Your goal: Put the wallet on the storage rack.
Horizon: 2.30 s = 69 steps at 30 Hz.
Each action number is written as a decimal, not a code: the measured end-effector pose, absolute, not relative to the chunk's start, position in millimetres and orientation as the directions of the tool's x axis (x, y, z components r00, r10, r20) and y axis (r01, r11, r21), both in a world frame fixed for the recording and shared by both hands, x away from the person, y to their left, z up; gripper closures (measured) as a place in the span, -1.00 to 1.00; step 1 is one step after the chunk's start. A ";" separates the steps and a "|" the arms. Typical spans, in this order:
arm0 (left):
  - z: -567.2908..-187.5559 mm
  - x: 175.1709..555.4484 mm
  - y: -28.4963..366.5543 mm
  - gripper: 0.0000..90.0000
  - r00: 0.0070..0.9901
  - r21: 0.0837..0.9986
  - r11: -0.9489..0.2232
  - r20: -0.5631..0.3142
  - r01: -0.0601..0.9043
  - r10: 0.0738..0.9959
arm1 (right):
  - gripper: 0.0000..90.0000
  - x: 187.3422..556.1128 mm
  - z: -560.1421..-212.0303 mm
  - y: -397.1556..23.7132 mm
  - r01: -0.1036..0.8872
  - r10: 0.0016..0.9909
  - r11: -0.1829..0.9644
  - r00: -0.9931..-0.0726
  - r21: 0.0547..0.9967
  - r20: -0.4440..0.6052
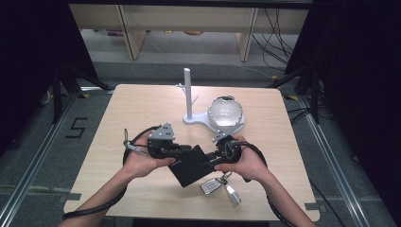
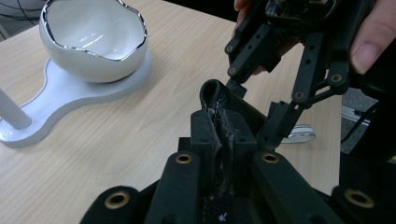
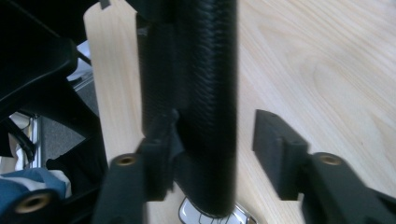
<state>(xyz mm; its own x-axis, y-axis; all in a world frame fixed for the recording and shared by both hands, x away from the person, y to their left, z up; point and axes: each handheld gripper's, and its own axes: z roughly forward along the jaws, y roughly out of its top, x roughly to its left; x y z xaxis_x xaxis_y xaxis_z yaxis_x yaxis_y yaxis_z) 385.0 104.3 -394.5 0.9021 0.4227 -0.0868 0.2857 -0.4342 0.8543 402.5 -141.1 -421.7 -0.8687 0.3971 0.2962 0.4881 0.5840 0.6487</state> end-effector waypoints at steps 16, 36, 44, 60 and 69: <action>-404.5 383.7 122.2 0.12 0.897 0.880 -0.421 -0.012 0.220 0.442 | 0.74 406.1 -403.6 -156.0 0.437 0.437 0.670 -0.886 0.600 0.157; -441.4 367.6 166.4 -0.19 0.804 0.874 -0.374 -0.029 0.309 0.594 | 0.74 418.1 -378.8 -180.6 0.419 0.469 0.715 -0.881 0.560 0.060; -457.7 362.3 174.0 -0.20 0.779 0.877 -0.341 -0.058 0.339 0.624 | 0.74 423.3 -368.2 -189.9 0.461 0.515 0.723 -0.856 0.515 0.044; -475.1 362.4 180.3 -0.21 0.735 0.885 -0.274 -0.104 0.375 0.670 | 0.74 451.4 -348.1 -201.1 0.453 0.520 0.799 -0.851 0.396 -0.075; -481.9 363.8 182.9 -0.21 0.721 0.879 -0.267 -0.117 0.395 0.683 | 0.74 467.2 -335.7 -197.3 0.407 0.483 0.842 -0.861 0.354 -0.158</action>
